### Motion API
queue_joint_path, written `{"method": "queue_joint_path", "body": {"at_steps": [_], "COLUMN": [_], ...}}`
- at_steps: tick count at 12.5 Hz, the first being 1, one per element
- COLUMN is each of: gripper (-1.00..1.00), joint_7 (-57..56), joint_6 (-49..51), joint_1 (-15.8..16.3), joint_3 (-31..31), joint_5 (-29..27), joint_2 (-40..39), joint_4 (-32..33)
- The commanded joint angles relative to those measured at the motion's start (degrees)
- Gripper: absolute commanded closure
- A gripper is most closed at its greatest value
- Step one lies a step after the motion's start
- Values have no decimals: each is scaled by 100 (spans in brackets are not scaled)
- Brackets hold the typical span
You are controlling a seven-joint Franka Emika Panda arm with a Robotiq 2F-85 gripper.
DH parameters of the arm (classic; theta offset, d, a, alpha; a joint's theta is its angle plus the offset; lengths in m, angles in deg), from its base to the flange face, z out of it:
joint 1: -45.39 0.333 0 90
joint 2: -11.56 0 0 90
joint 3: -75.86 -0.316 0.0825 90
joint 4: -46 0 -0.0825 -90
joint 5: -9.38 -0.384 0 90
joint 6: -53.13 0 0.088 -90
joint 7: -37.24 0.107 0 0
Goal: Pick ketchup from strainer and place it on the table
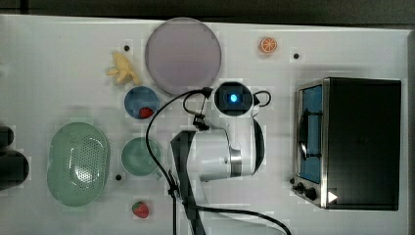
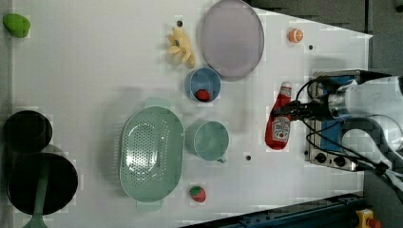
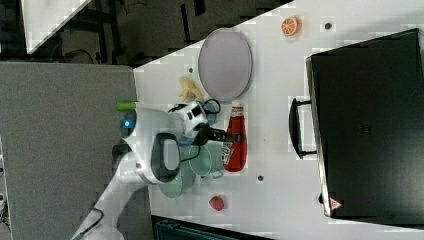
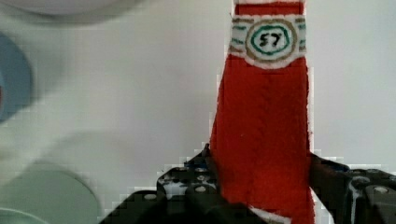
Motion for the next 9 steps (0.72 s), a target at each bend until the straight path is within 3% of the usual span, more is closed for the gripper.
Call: {"method": "queue_joint_path", "body": {"at_steps": [1,3,6,9], "gripper": [-60,-99,-100,-100], "joint_7": [-232,-219,-218,32], "joint_6": [-554,-562,-504,281], "joint_1": [-47,-52,-53,-47], "joint_3": [3,-2,-80,-154], "joint_5": [-50,36,4,-33], "joint_2": [-164,-228,162,851], "joint_4": [99,81,-255,-891]}}
